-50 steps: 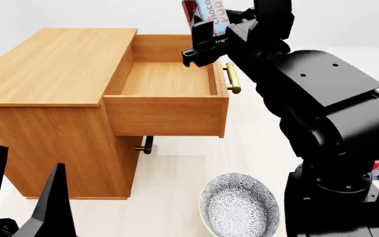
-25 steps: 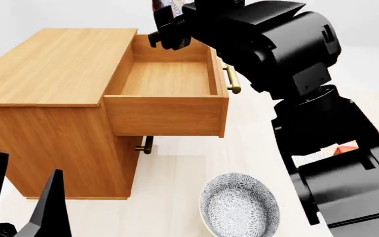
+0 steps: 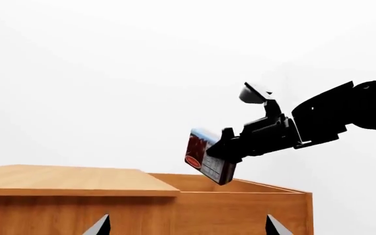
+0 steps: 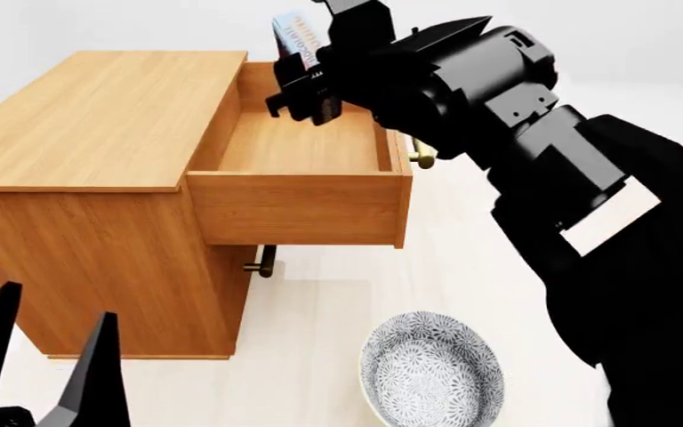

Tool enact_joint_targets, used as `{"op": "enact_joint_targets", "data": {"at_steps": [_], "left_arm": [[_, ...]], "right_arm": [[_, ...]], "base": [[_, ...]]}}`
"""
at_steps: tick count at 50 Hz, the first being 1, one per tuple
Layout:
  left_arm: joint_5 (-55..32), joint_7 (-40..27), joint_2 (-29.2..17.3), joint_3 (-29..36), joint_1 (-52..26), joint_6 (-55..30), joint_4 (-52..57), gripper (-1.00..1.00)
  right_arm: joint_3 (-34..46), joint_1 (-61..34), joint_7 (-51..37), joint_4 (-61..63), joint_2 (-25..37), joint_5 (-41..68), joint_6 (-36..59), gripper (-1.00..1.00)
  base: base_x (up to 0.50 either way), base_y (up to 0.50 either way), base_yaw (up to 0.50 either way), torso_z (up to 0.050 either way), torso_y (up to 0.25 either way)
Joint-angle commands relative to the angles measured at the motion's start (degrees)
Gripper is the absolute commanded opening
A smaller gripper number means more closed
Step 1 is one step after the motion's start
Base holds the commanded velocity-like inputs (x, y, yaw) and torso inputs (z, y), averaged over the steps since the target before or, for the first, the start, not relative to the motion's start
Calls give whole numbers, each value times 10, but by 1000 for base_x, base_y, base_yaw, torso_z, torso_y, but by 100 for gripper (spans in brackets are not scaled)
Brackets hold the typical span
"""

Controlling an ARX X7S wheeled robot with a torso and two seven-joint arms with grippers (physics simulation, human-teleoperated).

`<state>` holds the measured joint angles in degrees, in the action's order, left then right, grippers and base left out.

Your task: Put the chocolate pudding in the top drawer of the cabinet and close it.

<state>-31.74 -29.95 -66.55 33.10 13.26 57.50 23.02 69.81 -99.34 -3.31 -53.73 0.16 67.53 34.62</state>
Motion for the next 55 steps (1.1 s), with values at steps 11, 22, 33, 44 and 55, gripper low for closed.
{"op": "enact_joint_targets", "data": {"at_steps": [11, 22, 33, 44, 55], "left_arm": [[6, 12, 11, -22, 18, -17, 2, 100], [3, 22, 18, -22, 14, -28, 2, 100], [3, 29, 24, -25, 16, -33, 0, 100], [1, 36, 29, -27, 14, -38, -2, 100], [1, 40, 32, -31, 15, -43, -1, 100]], "right_arm": [[89, -12, -1, -31, -1, 81, -32, -100], [159, 0, 21, -40, -1, 136, -34, -100], [179, -9, 9, -34, -1, 149, -53, 100], [163, -23, -28, 13, 22, 146, -91, 100], [146, -29, -74, 88, 65, 152, -107, 100]], "base": [[0, 0, 0, 0, 0], [0, 0, 0, 0, 0], [0, 0, 0, 0, 0], [0, 0, 0, 0, 0], [0, 0, 0, 0, 0]]}}
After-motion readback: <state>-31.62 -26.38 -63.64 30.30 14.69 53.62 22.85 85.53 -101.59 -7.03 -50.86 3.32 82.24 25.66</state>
